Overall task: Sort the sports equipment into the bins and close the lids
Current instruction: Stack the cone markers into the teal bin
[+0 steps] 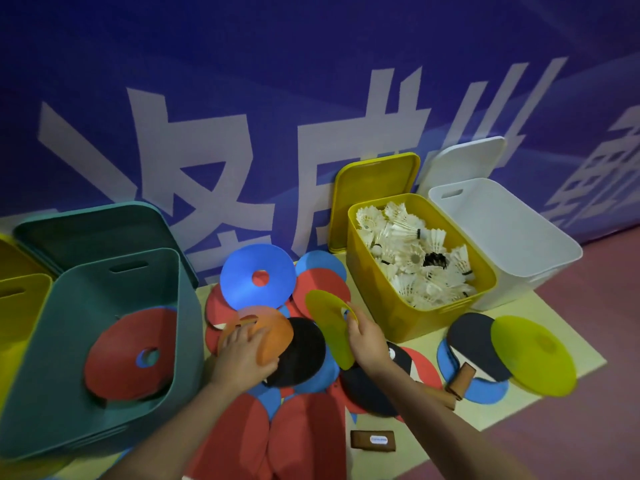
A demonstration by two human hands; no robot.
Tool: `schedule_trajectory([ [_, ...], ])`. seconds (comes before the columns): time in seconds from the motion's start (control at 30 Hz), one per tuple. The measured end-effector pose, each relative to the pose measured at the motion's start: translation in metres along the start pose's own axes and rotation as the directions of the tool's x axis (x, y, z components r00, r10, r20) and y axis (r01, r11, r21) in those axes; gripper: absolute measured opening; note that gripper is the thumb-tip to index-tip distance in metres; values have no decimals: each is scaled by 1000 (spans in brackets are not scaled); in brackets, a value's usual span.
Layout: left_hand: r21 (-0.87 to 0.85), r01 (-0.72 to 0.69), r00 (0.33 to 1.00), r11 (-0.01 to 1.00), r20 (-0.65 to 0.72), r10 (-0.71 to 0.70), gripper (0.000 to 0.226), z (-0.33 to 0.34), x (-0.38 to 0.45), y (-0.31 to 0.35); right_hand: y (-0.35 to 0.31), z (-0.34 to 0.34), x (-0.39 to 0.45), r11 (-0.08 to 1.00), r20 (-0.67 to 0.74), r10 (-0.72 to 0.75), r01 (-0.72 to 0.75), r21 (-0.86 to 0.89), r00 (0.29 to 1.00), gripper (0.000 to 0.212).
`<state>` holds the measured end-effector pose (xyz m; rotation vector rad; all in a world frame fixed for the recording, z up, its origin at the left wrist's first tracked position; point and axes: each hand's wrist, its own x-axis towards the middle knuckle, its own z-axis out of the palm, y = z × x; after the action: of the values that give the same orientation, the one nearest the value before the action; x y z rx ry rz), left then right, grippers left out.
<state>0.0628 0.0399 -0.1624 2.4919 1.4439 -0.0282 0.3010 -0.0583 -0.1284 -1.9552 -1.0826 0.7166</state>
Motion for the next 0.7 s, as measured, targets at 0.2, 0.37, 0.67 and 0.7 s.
schedule_trajectory([
  [0.2,-200,-102,966,974,-252,49,64,-26,13,-6,-11,-18,-5,972,-219,-194,156,-178,956,41],
  [0.37,-205,-17,936,979,-348,-56,36,-68,33,-16,-35,-29,13,959,-263,-279,252,-133,924,60],
  [0.67,-461,-66,827,885,-521,-210,45,-128,39,-48,-77,-14,33,955,-321,-65,152,255,945,57],
  [0.7,-512,-65,794,856,-546,-267,41,-136,35,-51,-81,-10,35,946,-314,-28,127,298,949,57],
])
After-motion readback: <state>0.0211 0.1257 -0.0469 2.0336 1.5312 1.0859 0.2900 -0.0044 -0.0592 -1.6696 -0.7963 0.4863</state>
